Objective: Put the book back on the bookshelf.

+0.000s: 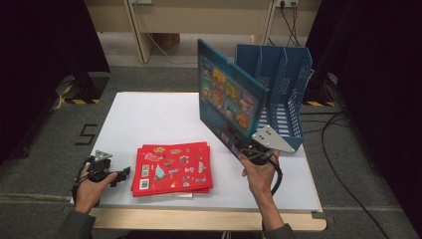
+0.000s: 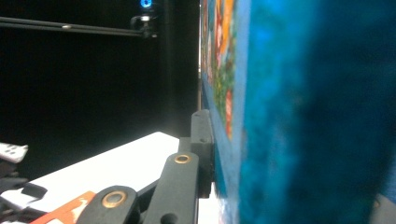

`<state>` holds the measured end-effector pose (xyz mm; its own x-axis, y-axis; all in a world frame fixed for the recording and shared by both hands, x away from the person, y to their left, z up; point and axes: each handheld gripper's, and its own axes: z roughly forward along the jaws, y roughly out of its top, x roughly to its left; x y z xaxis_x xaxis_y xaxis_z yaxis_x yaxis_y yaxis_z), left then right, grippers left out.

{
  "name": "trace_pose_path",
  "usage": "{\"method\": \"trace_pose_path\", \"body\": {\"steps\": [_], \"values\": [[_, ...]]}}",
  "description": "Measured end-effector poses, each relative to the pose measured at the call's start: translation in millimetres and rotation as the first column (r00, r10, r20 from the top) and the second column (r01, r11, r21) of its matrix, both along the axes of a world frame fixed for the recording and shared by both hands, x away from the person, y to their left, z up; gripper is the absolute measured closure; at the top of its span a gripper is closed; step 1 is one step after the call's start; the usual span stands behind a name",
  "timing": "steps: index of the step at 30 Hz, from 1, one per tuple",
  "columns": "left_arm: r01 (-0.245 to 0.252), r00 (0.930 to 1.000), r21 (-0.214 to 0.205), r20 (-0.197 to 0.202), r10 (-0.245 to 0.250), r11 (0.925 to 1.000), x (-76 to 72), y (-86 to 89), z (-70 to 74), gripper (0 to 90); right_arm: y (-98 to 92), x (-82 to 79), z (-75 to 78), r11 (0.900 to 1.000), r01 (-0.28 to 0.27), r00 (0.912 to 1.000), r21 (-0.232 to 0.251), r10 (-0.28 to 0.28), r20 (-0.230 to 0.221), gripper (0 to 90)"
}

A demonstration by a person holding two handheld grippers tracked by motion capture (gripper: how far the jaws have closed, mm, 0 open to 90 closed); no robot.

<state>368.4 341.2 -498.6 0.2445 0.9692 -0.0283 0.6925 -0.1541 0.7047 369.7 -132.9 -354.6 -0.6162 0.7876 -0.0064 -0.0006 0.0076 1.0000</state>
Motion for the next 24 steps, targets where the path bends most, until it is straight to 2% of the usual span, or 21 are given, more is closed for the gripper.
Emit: {"method": "trace_pose_path", "body": {"steps": [5, 6, 11, 12, 15, 17, 24], "values": [[0.001, 1.0000, 0.002, -0.002, -0.001, 1.0000, 0.3, -0.2, 0.0, 15.6, -18.6, -0.4, 11.0, 0.9984, 0.055, 0.9985, 0.014, -0.055, -0.003, 82.9], [-0.001, 1.0000, 0.001, -0.001, 0.001, 1.0000, 0.4, -0.4, 0.0, 15.4, -26.6, 1.6, 16.2, 0.9966, 0.082, 0.9967, 0.013, -0.082, 0.002, 82.9], [-0.001, 1.0000, 0.001, -0.002, 0.001, 1.0000, 0.6, -0.3, -0.1, 15.3, -38.3, 7.7, 23.7, 0.9898, 0.141, 0.9899, 0.015, -0.141, 0.007, 82.9], [0.000, 1.0000, 0.001, -0.001, 0.000, 1.0000, 0.6, -0.3, -0.1, 15.3, -43.2, 12.0, 25.2, 0.9849, 0.172, 0.9851, 0.022, -0.172, 0.006, 82.9], [-0.001, 1.0000, 0.001, 0.000, 0.001, 1.0000, 0.6, -0.4, -0.2, 15.3, -46.9, 17.1, 25.9, 0.9800, 0.198, 0.9803, 0.025, -0.198, 0.002, 82.9], [0.000, 1.0000, 0.000, -0.002, 0.000, 1.0000, 0.7, -0.3, 0.0, 15.3, -49.1, 24.9, 26.4, 0.9701, 0.242, 0.9703, 0.020, -0.242, -0.008, 82.9], [0.000, 1.0000, 0.001, -0.002, 0.000, 1.0000, 0.6, -0.4, -0.1, 15.1, -50.0, 45.5, 21.9, 0.9533, 0.300, 0.9536, 0.030, -0.300, -0.029, 82.9]]}}
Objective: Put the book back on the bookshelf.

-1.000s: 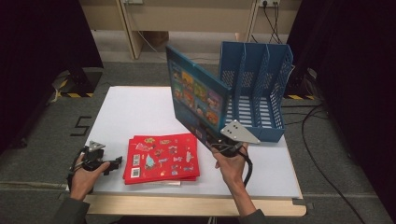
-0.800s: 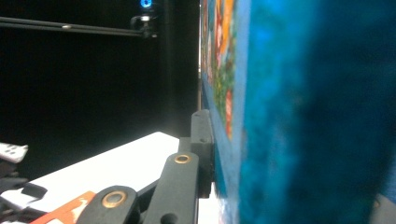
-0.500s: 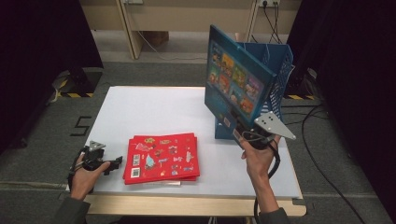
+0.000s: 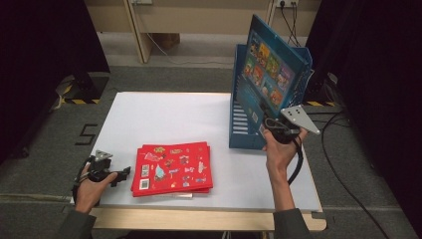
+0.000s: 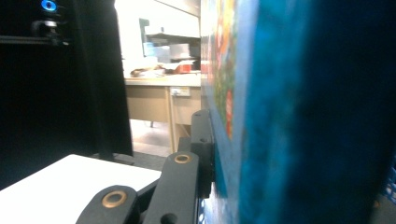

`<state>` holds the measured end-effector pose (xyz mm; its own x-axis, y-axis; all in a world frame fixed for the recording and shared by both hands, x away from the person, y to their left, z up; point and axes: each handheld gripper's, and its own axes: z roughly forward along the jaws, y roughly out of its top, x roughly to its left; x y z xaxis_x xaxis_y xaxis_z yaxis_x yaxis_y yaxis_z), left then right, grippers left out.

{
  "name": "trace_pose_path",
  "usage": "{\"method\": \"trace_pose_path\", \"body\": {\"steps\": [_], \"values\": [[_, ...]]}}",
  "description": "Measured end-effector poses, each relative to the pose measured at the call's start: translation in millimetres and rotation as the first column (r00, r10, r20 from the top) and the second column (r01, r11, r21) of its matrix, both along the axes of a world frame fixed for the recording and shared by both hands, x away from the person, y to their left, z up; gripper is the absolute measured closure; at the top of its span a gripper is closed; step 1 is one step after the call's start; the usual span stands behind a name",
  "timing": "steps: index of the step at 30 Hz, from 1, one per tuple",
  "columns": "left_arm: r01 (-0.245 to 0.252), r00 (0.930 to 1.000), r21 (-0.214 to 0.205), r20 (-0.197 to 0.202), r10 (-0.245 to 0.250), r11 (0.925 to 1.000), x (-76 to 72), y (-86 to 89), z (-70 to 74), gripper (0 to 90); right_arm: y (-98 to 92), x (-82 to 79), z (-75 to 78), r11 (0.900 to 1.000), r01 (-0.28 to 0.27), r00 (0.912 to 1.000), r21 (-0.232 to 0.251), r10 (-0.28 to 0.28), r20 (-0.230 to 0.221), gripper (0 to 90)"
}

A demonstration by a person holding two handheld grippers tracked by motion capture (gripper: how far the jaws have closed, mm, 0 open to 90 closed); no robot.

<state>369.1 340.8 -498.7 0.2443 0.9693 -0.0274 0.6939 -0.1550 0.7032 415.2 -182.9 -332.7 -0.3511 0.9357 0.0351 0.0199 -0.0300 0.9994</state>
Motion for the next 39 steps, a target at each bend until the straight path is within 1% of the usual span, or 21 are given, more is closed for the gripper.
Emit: {"method": "trace_pose_path", "body": {"steps": [1, 2, 3, 4, 5, 6, 7, 8, 11, 12, 13, 14, 16, 19, 26, 27, 30, 31, 36, 37, 39], "values": [[0.000, 1.0000, 0.000, 0.000, 0.000, 1.0000, 0.0, 0.0, 0.0, 15.2, 0.2, 4.3, -1.3, 0.9999, 0.011, 0.9999, -0.008, -0.011, -0.001, 82.9], [0.000, 1.0000, 0.000, 0.000, 0.000, 1.0000, 0.0, 0.1, 0.0, 15.1, 1.9, 12.5, -4.3, 0.9995, 0.028, 0.9995, -0.012, -0.029, -0.016, 82.9], [0.000, 1.0000, 0.000, 0.001, 0.000, 1.0000, 0.0, 0.1, 0.0, 15.1, 1.9, 12.5, -4.3, 0.9995, 0.028, 0.9995, -0.012, -0.029, -0.016, 82.9], [0.000, 1.0000, 0.000, 0.001, 0.000, 1.0000, 0.0, 0.1, -0.1, 15.1, 2.5, 17.1, -6.2, 0.9992, 0.037, 0.9991, -0.016, -0.038, -0.017, 82.9], [0.000, 1.0000, -0.001, 0.002, 0.000, 1.0000, 0.0, 0.1, -0.1, 15.1, 4.7, 25.8, -10.0, 0.9989, 0.047, 0.9985, -0.008, -0.047, -0.030, 82.9], [0.000, 1.0000, -0.001, 0.002, 0.000, 1.0000, -0.1, 0.1, -0.2, 15.1, 4.7, 25.8, -10.0, 0.9989, 0.047, 0.9985, -0.008, -0.047, -0.030, 82.9], [0.002, 1.0000, 0.000, 0.001, -0.002, 1.0000, -0.1, 0.2, -0.1, 15.2, 5.5, 30.4, -11.6, 0.9984, 0.056, 0.9980, -0.010, -0.057, -0.030, 82.9], [0.001, 1.0000, -0.001, 0.002, -0.001, 1.0000, -0.1, 0.1, -0.2, 15.1, 7.4, 39.0, -14.7, 0.9976, 0.069, 0.9968, -0.009, -0.070, -0.039, 82.9], [0.001, 1.0000, -0.001, 0.001, -0.001, 1.0000, -0.2, 0.1, -0.2, 15.1, 9.8, 50.3, -18.8, 0.9964, 0.084, 0.9950, 0.013, -0.083, -0.055, 82.9], [0.001, 1.0000, -0.001, 0.001, -0.001, 1.0000, -0.2, 0.1, -0.2, 15.2, 9.8, 50.3, -18.8, 0.9964, 0.084, 0.9950, 0.013, -0.083, -0.055, 82.9], [0.000, 1.0000, -0.003, 0.004, 0.000, 1.0000, -0.2, 0.0, -0.4, 15.1, 12.2, 56.7, -21.0, 0.9955, 0.089, 0.9935, 0.033, -0.086, -0.073, 82.9], [0.001, 1.0000, -0.002, 0.004, -0.001, 1.0000, -0.2, 0.1, -0.4, 15.1, 13.7, 59.8, -21.9, 0.9951, 0.093, 0.9928, 0.032, -0.090, -0.078, 82.9], [0.001, 1.0000, -0.003, 0.005, -0.001, 1.0000, -0.2, 0.0, -0.4, 15.1, 14.7, 63.2, -23.1, 0.9949, 0.098, 0.9924, 0.025, -0.096, -0.078, 82.8], [0.001, 1.0000, -0.003, 0.005, -0.001, 1.0000, -0.3, 0.1, -0.5, 15.1, 20.9, 73.5, -27.3, 0.9938, 0.110, 0.9893, 0.017, -0.108, -0.098, 82.8], [0.003, 1.0000, -0.001, 0.004, -0.003, 1.0000, -0.4, 0.2, -0.4, 15.1, 29.5, 86.7, -36.1, 0.9918, 0.126, 0.9848, 0.018, -0.123, -0.122, 82.8], [0.003, 1.0000, -0.001, 0.004, -0.003, 1.0000, -0.4, 0.2, -0.4, 15.1, 32.0, 91.2, -40.1, 0.9907, 0.134, 0.9827, 0.025, -0.130, -0.132, 82.8], [0.003, 1.0000, -0.001, 0.004, -0.003, 1.0000, -0.4, 0.2, -0.4, 15.1, 34.6, 95.8, -43.3, 0.9897, 0.140, 0.9803, 0.029, -0.135, -0.144, 82.8], [0.003, 1.0000, -0.001, 0.005, -0.003, 1.0000, -0.5, 0.2, -0.4, 15.1, 37.0, 100.4, -45.7, 0.9879, 0.154, 0.9772, 0.016, -0.150, -0.150, 82.8], [0.005, 1.0000, 0.000, 0.004, -0.005, 1.0000, -0.5, 0.3, -0.4, 15.1, 42.7, 107.0, -49.4, 0.9862, 0.165, 0.9742, 0.015, -0.160, -0.159, 82.8], [0.005, 1.0000, 0.001, 0.004, -0.005, 1.0000, -0.6, 0.3, -0.4, 15.1, 46.1, 109.3, -50.7, 0.9853, 0.171, 0.9728, -0.002, -0.169, -0.158, 82.8], [0.005, 1.0000, -0.001, 0.003, -0.005, 1.0000, -0.6, 0.3, -0.3, 15.1, 50.3, 110.3, -52.4, 0.9846, 0.175, 0.9729, -0.005, -0.173, -0.153, 82.7]]}}
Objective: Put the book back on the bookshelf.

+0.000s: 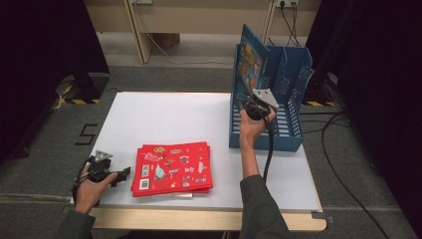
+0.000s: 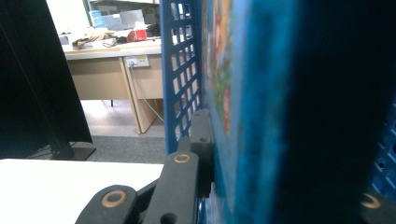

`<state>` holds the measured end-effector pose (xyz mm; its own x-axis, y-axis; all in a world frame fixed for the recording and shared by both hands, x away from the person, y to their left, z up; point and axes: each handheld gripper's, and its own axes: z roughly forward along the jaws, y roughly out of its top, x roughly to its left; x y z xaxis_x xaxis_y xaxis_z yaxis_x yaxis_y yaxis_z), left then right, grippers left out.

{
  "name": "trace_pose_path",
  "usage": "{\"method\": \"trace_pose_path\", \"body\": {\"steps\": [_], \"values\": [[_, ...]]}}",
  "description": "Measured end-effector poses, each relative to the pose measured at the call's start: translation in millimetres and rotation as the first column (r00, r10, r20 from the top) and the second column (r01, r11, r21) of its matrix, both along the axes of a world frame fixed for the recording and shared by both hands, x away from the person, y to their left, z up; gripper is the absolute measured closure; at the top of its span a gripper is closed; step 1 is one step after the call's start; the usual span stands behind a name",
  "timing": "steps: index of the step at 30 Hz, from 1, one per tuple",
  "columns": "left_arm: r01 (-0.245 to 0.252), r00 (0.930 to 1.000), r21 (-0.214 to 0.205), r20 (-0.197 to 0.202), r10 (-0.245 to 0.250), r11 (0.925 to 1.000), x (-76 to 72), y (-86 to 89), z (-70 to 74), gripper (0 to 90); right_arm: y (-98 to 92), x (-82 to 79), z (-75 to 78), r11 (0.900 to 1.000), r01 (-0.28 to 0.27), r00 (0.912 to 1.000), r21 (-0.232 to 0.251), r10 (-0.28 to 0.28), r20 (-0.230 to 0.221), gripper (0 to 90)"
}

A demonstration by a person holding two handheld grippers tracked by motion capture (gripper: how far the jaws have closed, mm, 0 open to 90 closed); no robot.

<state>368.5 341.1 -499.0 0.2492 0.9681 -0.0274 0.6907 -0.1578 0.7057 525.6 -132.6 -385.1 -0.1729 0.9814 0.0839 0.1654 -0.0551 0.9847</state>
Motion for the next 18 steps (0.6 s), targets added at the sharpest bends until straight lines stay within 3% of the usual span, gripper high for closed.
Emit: {"method": "trace_pose_path", "body": {"steps": [4, 18], "values": [[-0.001, 1.0000, 0.002, 0.001, 0.001, 1.0000, 0.0, -0.2, 0.0, 15.1, 5.7, 0.0, -1.3, 0.9994, 0.003, 1.0000, -0.034, -0.003, 0.001, 82.6], [-0.002, 1.0000, 0.002, 0.000, 0.002, 1.0000, 0.1, -0.5, 0.0, 15.0, 24.1, -1.9, -10.9, 0.9976, 0.028, 0.9991, -0.063, -0.030, -0.031, 80.7]]}}
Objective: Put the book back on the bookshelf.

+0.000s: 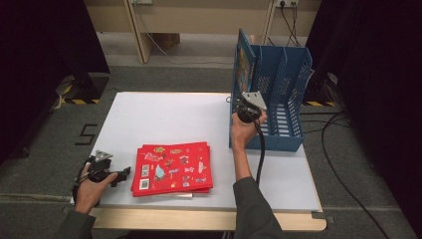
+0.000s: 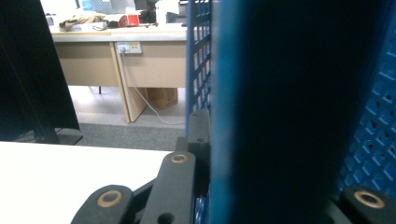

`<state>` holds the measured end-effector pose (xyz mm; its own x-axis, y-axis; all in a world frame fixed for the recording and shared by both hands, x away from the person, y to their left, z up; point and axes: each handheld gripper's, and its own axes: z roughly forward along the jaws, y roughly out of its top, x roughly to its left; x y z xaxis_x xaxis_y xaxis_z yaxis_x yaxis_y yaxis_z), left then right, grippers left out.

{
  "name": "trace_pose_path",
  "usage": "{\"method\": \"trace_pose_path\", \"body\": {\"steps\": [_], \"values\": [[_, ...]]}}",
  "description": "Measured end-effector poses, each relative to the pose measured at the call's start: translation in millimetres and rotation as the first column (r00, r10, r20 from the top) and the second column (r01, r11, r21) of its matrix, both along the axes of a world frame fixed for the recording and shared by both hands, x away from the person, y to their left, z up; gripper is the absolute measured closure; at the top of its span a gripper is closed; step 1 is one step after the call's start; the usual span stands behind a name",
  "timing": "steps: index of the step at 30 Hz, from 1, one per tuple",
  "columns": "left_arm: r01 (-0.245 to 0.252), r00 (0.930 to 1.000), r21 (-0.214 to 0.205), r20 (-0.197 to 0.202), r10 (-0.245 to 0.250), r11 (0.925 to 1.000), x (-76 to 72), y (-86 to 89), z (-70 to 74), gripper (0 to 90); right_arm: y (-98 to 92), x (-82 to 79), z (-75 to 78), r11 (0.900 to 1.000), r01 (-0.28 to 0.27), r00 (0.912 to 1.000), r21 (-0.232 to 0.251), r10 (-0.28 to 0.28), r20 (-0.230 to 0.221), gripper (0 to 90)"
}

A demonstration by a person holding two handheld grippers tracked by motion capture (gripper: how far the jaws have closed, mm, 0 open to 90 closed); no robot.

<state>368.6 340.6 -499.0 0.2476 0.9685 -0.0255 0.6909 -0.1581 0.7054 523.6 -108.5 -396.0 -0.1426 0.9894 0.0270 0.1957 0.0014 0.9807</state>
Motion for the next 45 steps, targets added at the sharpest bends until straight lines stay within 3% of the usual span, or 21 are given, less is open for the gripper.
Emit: {"method": "trace_pose_path", "body": {"steps": [3, 11, 13, 14, 17, 24, 32, 38, 45], "values": [[0.000, 1.0000, 0.001, -0.001, 0.000, 1.0000, 0.0, 0.0, 0.1, 15.0, 1.3, -1.0, -1.3, 0.9998, 0.000, 0.9999, -0.018, 0.000, -0.011, 80.4], [0.001, 1.0000, 0.001, -0.006, -0.001, 1.0000, 0.0, 0.0, 0.5, 15.0, -2.0, -4.3, -6.8, 0.9998, -0.020, 0.9970, 0.006, 0.021, -0.075, 77.4], [0.001, 1.0000, 0.002, -0.006, -0.001, 1.0000, 0.2, 0.0, 0.5, 14.9, -1.0, -6.0, -4.4, 0.9997, -0.026, 0.9971, -0.002, 0.025, -0.072, 77.6], [0.000, 1.0000, 0.002, -0.006, 0.000, 1.0000, 0.1, -0.2, 0.5, 14.9, 2.3, -8.3, -0.6, 0.9983, -0.037, 0.9944, -0.044, 0.033, -0.101, 77.1], [0.000, 1.0000, 0.002, -0.005, 0.000, 1.0000, -0.1, -0.2, 0.4, 14.9, 1.1, -9.8, -1.0, 0.9985, -0.036, 0.9934, -0.040, 0.032, -0.110, 77.1], [0.000, 1.0000, 0.002, -0.006, 0.000, 1.0000, -0.1, -0.3, 0.5, 14.9, -1.6, -18.0, -1.1, 0.9974, -0.063, 0.9940, -0.036, 0.059, -0.092, 72.7], [0.000, 1.0000, 0.001, -0.005, 0.000, 1.0000, -0.2, -0.2, 0.4, 14.9, -4.5, -36.2, -3.1, 0.9898, -0.142, 0.9859, 0.008, 0.142, -0.088, 62.6], [0.000, 1.0000, 0.001, -0.005, 0.000, 1.0000, -0.3, -0.2, 0.4, 14.9, -7.1, -53.8, -0.8, 0.9810, -0.184, 0.9806, -0.062, 0.179, -0.080, 63.6], [0.001, 1.0000, 0.003, -0.006, -0.001, 1.0000, -0.2, -0.2, 0.4, 14.8, -9.5, -56.7, -2.8, 0.9777, -0.209, 0.9752, -0.018, 0.207, -0.078, 67.4]]}}
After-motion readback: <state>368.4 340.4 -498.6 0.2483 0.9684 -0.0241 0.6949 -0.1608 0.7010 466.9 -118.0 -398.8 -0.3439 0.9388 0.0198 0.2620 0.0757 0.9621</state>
